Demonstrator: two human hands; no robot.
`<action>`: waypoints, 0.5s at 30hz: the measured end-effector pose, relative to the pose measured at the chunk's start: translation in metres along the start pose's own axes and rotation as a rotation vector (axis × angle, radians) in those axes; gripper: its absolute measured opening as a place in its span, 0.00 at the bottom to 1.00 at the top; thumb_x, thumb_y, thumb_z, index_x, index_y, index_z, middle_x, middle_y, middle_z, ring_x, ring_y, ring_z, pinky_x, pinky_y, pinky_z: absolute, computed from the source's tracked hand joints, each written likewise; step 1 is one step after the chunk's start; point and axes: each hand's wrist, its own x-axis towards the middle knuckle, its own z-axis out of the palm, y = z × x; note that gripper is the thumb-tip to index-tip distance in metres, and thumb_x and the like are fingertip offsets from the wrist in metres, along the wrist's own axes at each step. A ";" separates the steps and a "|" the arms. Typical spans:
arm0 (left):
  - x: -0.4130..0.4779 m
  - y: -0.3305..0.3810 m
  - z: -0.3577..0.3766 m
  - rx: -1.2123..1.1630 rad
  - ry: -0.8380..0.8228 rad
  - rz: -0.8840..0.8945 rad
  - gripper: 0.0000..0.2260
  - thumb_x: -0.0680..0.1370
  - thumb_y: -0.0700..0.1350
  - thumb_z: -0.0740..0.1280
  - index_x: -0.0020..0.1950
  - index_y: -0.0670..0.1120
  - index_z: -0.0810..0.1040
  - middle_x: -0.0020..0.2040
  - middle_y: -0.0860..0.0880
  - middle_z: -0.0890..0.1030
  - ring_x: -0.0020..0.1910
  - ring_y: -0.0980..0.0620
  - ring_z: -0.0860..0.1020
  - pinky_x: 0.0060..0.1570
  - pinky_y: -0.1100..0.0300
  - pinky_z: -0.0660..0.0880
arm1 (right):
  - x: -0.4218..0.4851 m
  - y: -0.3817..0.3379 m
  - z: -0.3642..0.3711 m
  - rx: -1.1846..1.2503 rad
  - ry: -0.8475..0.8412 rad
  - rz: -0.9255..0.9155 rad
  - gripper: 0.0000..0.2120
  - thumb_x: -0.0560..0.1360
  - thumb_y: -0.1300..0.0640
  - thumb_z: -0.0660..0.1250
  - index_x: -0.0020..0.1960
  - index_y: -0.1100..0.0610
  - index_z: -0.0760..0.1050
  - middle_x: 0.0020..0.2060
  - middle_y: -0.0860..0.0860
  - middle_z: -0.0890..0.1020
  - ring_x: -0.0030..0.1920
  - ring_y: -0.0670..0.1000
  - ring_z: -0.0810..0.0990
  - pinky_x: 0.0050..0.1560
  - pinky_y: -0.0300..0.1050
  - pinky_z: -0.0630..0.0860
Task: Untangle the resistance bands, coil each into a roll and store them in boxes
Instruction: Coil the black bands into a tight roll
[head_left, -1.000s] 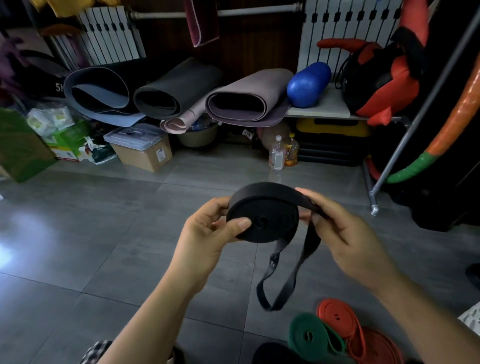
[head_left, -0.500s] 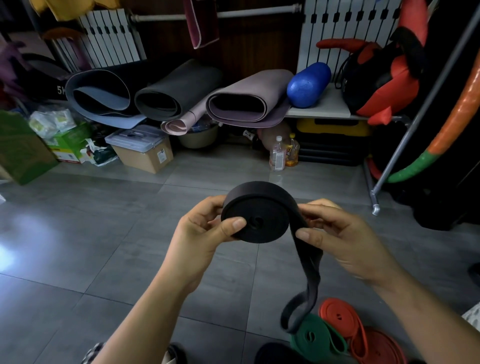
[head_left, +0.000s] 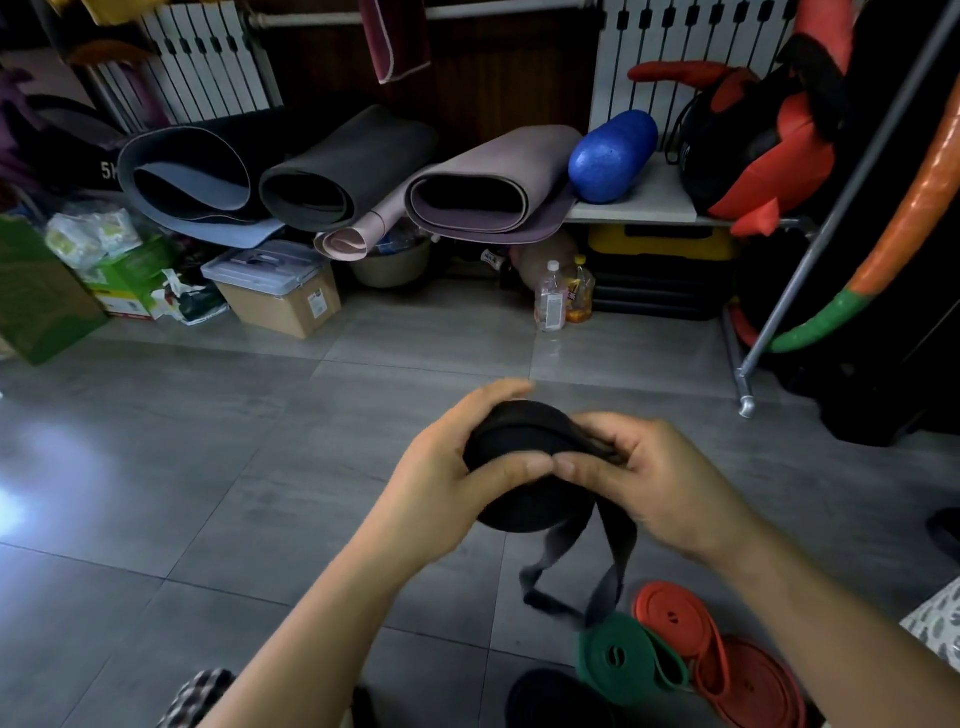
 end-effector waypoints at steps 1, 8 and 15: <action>0.002 0.003 0.001 -0.047 0.039 0.007 0.13 0.72 0.42 0.69 0.53 0.55 0.76 0.46 0.58 0.81 0.47 0.63 0.78 0.46 0.70 0.74 | 0.000 -0.001 0.002 0.009 0.002 -0.002 0.13 0.66 0.51 0.66 0.50 0.50 0.78 0.44 0.50 0.85 0.45 0.45 0.83 0.48 0.37 0.78; 0.008 0.013 0.009 -0.185 0.162 0.009 0.07 0.73 0.38 0.67 0.44 0.51 0.78 0.39 0.57 0.82 0.40 0.60 0.79 0.41 0.67 0.76 | -0.002 0.016 -0.014 0.082 -0.103 0.129 0.23 0.64 0.47 0.75 0.56 0.47 0.72 0.50 0.47 0.82 0.51 0.42 0.80 0.49 0.38 0.77; 0.012 0.023 -0.007 -0.345 0.300 0.010 0.09 0.66 0.49 0.67 0.44 0.51 0.78 0.36 0.56 0.82 0.38 0.59 0.80 0.38 0.66 0.77 | -0.037 0.073 -0.025 -0.212 -0.565 0.489 0.11 0.68 0.58 0.72 0.49 0.54 0.77 0.42 0.44 0.79 0.47 0.42 0.79 0.51 0.37 0.75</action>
